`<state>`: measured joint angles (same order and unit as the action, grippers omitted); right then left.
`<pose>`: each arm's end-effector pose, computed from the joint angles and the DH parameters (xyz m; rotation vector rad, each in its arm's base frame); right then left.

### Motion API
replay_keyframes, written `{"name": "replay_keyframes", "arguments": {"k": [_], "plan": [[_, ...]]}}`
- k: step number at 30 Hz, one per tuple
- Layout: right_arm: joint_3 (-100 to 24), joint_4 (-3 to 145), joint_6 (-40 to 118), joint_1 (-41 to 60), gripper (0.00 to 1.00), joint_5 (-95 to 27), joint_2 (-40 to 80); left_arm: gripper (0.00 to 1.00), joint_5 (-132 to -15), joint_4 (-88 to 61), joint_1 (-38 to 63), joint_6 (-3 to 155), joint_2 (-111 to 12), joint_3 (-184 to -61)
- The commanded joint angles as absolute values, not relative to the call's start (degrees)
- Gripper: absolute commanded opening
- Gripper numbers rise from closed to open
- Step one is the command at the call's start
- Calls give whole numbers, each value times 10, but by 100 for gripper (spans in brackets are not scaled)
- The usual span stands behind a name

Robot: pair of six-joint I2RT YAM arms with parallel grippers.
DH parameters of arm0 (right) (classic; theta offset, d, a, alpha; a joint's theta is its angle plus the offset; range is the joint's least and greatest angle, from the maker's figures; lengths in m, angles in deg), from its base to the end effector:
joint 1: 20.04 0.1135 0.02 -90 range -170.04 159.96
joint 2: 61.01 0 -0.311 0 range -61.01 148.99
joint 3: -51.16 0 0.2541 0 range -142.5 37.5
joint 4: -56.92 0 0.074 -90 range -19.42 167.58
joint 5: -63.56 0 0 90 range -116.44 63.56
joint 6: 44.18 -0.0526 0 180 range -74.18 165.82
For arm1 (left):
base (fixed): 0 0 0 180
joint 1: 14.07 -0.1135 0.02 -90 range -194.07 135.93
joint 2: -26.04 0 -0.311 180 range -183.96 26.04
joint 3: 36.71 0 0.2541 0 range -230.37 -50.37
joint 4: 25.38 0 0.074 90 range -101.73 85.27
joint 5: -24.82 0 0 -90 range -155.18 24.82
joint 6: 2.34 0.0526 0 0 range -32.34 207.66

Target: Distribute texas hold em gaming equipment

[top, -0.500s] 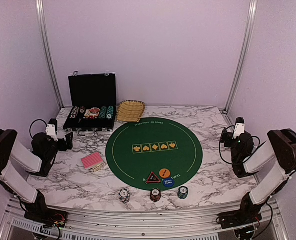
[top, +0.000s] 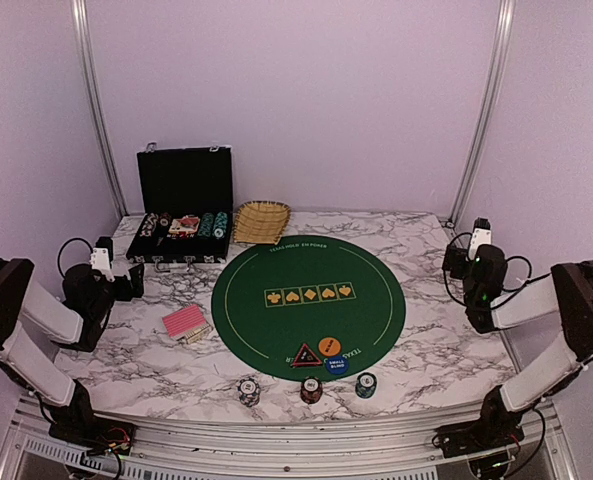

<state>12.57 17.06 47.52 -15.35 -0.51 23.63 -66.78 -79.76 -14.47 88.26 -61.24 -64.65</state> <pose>0.2888 0.0006 0.2271 0.2476 1.6608 -0.3400 0.2609 0.0004 0.1946 0.0241 1.6572 -0.0099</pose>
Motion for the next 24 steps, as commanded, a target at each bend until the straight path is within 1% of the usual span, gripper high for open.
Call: {"name": "replay_keyframes", "arguments": {"k": [1, 4, 6, 8, 11, 13, 15, 19, 24], "plan": [[47, 345, 455, -157, 99, -29, 152, 99, -663, -680, -154, 884, -563, -706], [12, 438, 429, -157, 99, -80, 135, 99, -698, -527, -154, 925, -533, -759], [-19, 501, 417, -157, 99, -145, 135, 99, -708, -441, -155, 949, -517, -783], [-45, 551, 372, -157, 99, -213, 136, 99, -716, -390, -161, 968, -495, -794], [-107, 652, 312, -157, 99, -281, 147, 99, -712, -337, -176, 972, -465, -815], [-125, 669, 302, -159, 99, -366, 155, 99, -716, -287, -184, 972, -451, -843], [-132, 682, 297, -147, 99, -415, 157, 99, -718, -227, -190, 972, -445, -878], [-145, 743, 334, -26, 99, -362, 153, 99, -719, -84, -198, 976, -447, -952], [-165, 818, 373, 132, 93, -312, 179, 99, -725, -23, -217, 996, -425, -975]]}}
